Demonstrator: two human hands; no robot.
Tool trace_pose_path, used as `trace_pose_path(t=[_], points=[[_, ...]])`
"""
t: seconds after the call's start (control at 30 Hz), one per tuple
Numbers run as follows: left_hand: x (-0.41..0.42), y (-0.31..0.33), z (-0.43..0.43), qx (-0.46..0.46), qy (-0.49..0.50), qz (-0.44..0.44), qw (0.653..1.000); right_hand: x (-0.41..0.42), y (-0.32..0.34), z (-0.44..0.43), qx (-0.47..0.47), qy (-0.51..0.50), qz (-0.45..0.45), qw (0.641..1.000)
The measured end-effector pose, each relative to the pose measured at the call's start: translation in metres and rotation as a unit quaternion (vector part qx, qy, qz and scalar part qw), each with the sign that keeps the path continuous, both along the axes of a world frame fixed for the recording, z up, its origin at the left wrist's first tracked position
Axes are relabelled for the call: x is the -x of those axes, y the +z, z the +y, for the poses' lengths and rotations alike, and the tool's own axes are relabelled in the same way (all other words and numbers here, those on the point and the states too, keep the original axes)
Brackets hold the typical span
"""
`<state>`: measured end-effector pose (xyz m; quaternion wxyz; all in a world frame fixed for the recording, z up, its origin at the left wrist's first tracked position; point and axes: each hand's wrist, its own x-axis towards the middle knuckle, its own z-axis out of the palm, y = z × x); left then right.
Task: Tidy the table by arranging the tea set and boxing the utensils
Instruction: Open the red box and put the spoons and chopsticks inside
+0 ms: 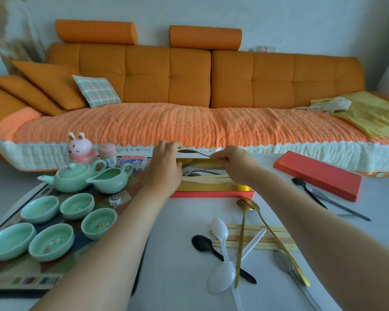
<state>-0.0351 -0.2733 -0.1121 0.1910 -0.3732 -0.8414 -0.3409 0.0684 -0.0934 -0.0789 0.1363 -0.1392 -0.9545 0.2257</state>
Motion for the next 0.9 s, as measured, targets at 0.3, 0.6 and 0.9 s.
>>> trace_pose_path(t=[0.3, 0.6, 0.9], points=[[0.003, -0.013, -0.009, 0.086, -0.059, 0.054, 0.993, 0.045, -0.025, 0.020, -0.032, -0.018, -0.084, 0.996], [-0.002, -0.023, -0.012, 0.085, -0.081, 0.054, 0.992, 0.045, -0.032, 0.025, -0.030, -0.035, -0.056, 0.997], [-0.029, -0.022, -0.001, 0.252, -0.042, 0.041, 0.966, 0.013, -0.014, -0.001, -0.055, 0.029, -0.138, 0.988]])
